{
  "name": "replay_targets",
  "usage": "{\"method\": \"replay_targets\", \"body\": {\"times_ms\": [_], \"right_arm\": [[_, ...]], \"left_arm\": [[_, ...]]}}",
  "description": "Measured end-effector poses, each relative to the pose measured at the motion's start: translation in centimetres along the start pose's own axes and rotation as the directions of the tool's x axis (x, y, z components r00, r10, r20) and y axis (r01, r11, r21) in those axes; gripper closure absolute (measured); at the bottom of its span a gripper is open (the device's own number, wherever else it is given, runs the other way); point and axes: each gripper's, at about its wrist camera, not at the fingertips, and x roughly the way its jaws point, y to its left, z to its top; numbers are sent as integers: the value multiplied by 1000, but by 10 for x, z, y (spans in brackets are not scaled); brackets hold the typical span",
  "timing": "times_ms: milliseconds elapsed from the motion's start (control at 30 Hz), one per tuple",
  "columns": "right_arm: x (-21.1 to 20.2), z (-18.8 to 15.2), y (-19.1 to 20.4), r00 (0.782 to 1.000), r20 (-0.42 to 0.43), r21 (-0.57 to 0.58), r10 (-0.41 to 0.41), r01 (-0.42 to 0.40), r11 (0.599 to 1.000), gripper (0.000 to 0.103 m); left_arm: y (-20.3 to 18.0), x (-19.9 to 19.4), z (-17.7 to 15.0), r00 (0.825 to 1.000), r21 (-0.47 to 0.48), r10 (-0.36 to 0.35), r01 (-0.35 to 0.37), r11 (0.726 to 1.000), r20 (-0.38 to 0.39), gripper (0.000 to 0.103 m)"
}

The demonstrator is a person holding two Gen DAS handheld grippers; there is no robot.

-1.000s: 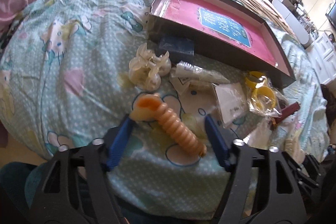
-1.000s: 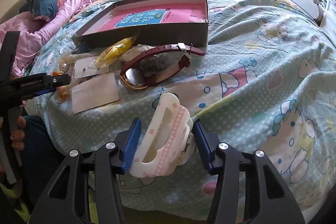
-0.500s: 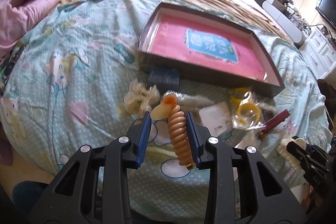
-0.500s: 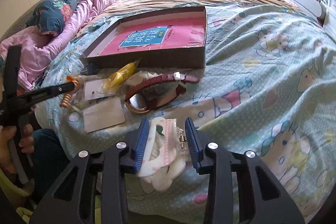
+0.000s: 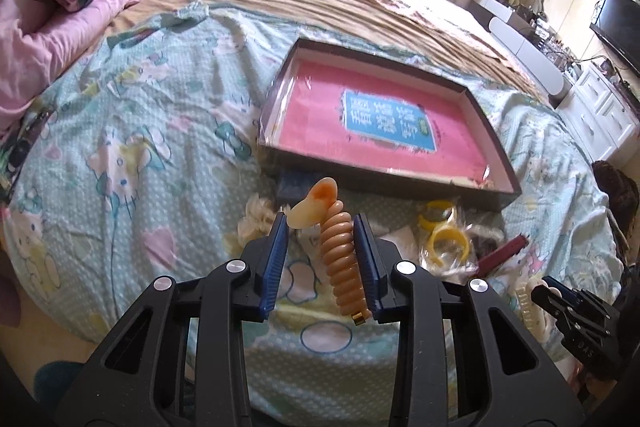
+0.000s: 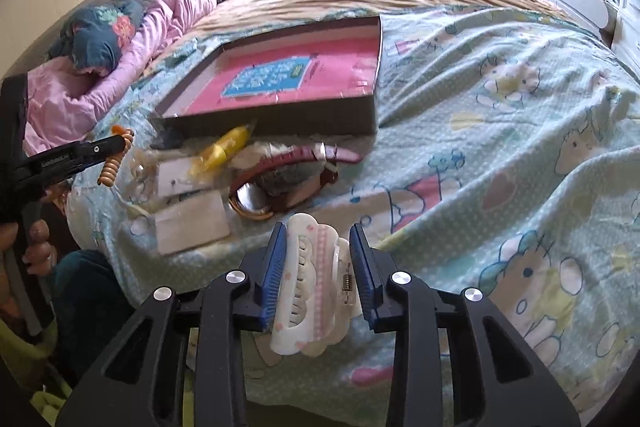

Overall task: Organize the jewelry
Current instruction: 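Carry the claw clip with the right tool while the left carries the hair tie into the box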

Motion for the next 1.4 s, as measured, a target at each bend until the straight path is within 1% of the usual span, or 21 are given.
{"method": "replay_targets", "body": {"times_ms": [167, 333, 500, 633, 767, 833, 933, 1067, 1267, 1400], "right_arm": [[-12, 18, 3, 999, 50, -4, 5, -5, 1000, 72], [-14, 41, 12, 995, 97, -23, 23, -21, 1000, 72], [-7, 69, 21, 989, 141, -36, 44, -40, 999, 72], [5, 91, 25, 985, 170, -38, 42, -36, 999, 72], [19, 110, 24, 982, 187, -35, 14, -8, 999, 72], [32, 120, 22, 984, 176, -33, -6, 12, 999, 72], [48, 130, 17, 987, 160, -21, -17, 21, 1000, 72], [68, 138, 15, 990, 139, -21, -35, 38, 999, 72], [92, 141, 7, 994, 96, 0, -48, 49, 999, 72], [100, 142, 3, 996, 78, 8, -52, 52, 999, 72]], "left_arm": [[0, -2, 17, 1000, 1, -3, 3, 1000, 25, 77], [2, 2, 35, 999, -2, -2, 2, 1000, 38, 77], [2, 11, 49, 1000, 0, -2, 2, 1000, 26, 77], [1, 18, 60, 1000, 5, -6, 6, 1000, 19, 77], [-1, 25, 69, 1000, 11, -8, 8, 1000, 8, 77], [-2, 30, 73, 1000, 14, -5, 5, 1000, 3, 77], [-2, 37, 78, 1000, 20, 1, -1, 1000, -3, 77], [-1, 47, 82, 1000, 19, 5, -4, 1000, -19, 77], [2, 64, 87, 999, 22, 17, -16, 1000, -51, 77], [3, 76, 90, 997, 32, 24, -22, 999, -76, 77]]}}
